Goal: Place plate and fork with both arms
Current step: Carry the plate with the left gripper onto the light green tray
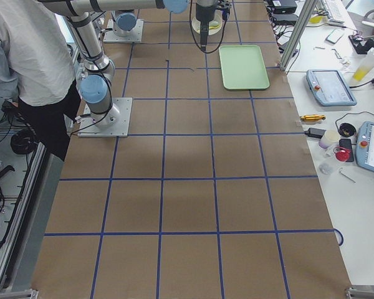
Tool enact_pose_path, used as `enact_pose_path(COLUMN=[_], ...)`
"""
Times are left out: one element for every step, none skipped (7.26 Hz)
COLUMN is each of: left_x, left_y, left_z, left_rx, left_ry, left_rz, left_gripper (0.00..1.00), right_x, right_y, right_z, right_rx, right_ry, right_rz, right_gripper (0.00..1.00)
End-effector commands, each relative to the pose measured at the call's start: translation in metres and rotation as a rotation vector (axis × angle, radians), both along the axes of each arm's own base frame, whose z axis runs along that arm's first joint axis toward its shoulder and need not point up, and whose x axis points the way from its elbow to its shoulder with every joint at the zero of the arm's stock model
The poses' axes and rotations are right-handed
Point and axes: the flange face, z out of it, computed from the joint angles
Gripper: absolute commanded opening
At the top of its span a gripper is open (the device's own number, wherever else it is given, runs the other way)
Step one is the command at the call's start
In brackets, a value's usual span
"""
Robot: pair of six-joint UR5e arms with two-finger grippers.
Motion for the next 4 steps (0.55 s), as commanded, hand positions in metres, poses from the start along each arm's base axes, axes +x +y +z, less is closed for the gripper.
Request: enact_pose_path(left_x=[-0.064,-0.088,-0.11,-0.13], left_y=[-0.034,-0.056,-0.077,-0.099], left_z=[-0.004,-0.011,-0.022,-0.035], left_rx=[-0.012,-0.011,-0.01,0.003], left_ry=[0.102,0.104,0.104,0.107], left_rz=[-0.04,-0.082,-0.123,-0.121], left_gripper=[0.0,0.0,0.0,0.0], right_x=[0.0,0.001,0.001,0.002], right_y=[0.0,0.0,0.0,0.0], right_z=[0.0,-0.001,0.0,-0.002], right_rx=[0.0,0.002,0.0,0.003], right_ry=[0.0,0.0,0.0,0.0], right_rz=[0.0,0.002,0.002,0.003], right_gripper=[1.0,1.0,1.0,1.0])
